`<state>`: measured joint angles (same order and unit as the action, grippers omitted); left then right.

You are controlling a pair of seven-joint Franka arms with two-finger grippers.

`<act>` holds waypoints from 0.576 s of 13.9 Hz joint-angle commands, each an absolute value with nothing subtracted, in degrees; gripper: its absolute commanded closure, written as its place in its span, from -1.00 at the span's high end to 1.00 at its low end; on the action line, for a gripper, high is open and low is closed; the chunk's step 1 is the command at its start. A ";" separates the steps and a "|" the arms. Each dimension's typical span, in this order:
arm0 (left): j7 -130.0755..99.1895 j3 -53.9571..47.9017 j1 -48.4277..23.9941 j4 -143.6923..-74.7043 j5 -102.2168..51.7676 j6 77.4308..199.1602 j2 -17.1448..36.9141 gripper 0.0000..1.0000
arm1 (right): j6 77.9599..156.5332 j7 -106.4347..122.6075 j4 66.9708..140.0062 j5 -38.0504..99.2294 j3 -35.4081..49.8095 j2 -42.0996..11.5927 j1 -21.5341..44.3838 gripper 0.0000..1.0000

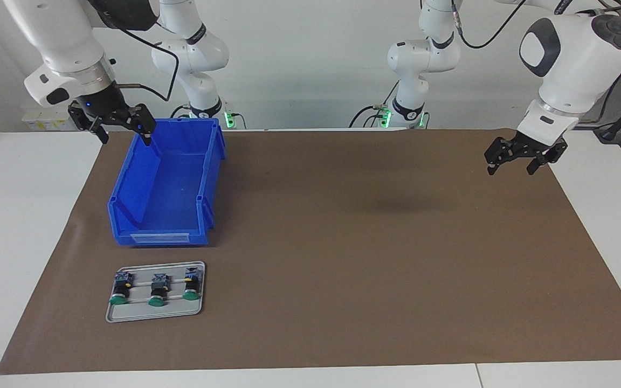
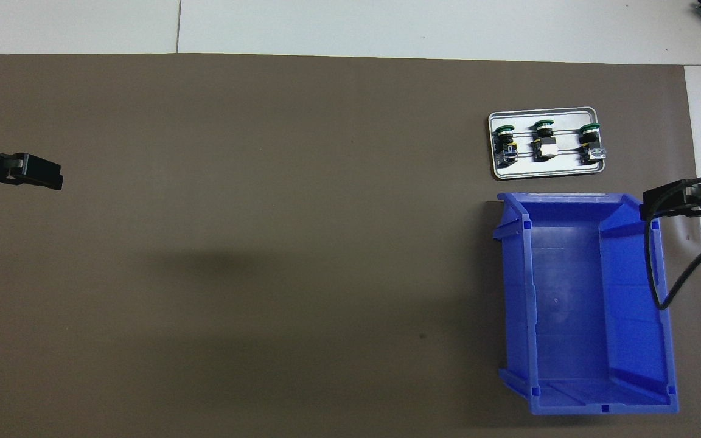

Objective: Place and press button with both arms

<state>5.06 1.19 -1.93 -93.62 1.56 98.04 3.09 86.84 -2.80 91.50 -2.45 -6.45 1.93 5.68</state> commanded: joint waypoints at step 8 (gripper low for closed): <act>5.54 0.97 -1.58 -95.80 2.11 98.70 1.23 1.00 | 90.86 -1.76 92.37 -3.25 -5.98 2.20 4.84 1.00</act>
<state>5.06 1.19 -1.93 -93.62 1.56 98.04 3.09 88.29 -2.71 91.56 -2.46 -6.45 1.90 5.66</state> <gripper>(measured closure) 0.000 0.000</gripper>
